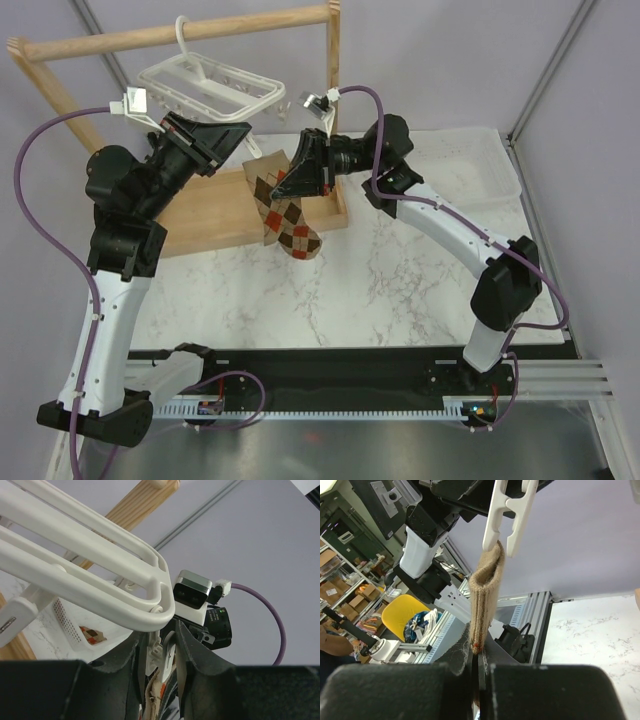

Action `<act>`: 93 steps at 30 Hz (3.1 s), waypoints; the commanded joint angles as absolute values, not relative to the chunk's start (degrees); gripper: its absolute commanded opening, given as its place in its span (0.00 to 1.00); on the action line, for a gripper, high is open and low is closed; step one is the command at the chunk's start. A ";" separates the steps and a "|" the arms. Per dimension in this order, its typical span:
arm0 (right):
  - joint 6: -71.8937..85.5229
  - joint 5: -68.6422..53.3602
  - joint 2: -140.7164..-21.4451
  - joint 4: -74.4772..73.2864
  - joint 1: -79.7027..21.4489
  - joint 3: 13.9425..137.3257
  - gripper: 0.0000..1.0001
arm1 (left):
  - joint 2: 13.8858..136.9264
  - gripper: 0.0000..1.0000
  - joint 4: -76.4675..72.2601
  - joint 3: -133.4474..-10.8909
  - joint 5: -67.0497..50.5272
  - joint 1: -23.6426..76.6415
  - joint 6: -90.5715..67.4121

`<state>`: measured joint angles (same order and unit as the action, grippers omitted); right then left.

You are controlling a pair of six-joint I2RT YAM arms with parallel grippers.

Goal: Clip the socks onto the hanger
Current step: Clamp the sock onto the hanger.

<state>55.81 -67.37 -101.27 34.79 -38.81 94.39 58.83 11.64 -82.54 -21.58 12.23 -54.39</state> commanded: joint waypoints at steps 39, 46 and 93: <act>51.06 -65.74 -104.85 28.04 -39.29 105.38 0.00 | 57.75 0.02 12.39 -83.94 -25.93 11.95 -51.68; 48.43 -64.86 -104.68 24.52 -39.29 105.29 0.05 | 57.13 0.27 14.77 -84.55 -25.05 11.95 -48.43; 17.40 -6.34 -79.73 -31.11 -37.62 87.30 0.98 | 42.18 0.72 36.74 -76.81 -2.02 11.95 -17.94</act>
